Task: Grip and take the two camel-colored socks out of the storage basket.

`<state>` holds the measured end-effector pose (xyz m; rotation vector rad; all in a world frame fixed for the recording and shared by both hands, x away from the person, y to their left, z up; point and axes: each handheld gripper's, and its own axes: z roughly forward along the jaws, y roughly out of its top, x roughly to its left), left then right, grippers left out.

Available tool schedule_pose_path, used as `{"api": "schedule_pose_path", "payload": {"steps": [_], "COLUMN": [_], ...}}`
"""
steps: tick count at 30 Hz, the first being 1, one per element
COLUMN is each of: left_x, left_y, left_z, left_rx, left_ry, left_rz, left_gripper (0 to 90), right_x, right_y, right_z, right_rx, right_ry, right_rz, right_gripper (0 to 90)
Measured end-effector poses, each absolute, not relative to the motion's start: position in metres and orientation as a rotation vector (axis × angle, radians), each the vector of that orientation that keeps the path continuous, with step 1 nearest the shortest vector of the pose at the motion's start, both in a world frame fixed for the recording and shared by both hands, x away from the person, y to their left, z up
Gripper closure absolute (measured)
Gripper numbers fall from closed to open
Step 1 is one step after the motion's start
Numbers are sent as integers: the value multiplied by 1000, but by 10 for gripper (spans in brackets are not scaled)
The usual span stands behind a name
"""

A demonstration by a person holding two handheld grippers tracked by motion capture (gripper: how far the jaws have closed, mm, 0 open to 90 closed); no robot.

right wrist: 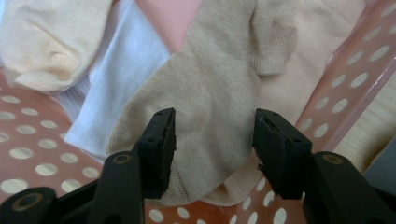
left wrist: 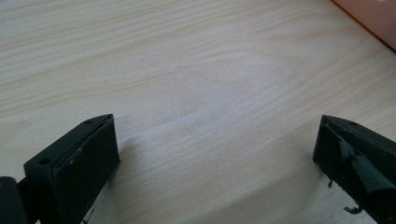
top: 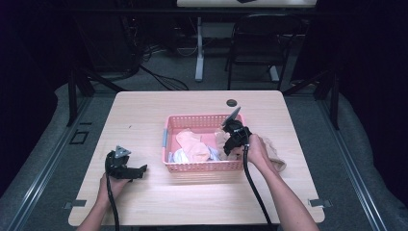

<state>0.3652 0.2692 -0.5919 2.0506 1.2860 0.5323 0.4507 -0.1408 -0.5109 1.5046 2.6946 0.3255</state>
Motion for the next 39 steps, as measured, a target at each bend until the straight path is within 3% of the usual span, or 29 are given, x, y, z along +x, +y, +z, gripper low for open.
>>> {"api": "schedule_pose_path", "payload": {"steps": [2, 8, 10, 20, 39], "left_x": [365, 365, 365, 365, 365], "left_y": [269, 269, 269, 269, 269], "left_z": [-592, -592, -592, -592, -592], "left_rx": [2049, 2051, 2051, 2050, 2049], "left_ry": [1286, 1286, 1285, 1286, 1286], "left_rz": [533, 532, 532, 532, 533], "left_gripper": [0, 0, 0, 0, 0], "right_x": [451, 450, 451, 447, 449], "right_y": [-141, -142, -145, -148, -143], "right_z": [-511, -518, -518, -503, -440], "right_rx": [1503, 1542, 1531, 1513, 1368], "right_ry": [2693, 2667, 2694, 2688, 2751], "right_rz": [306, 309, 287, 350, 328], "right_gripper": [562, 817, 855, 864, 860]}}
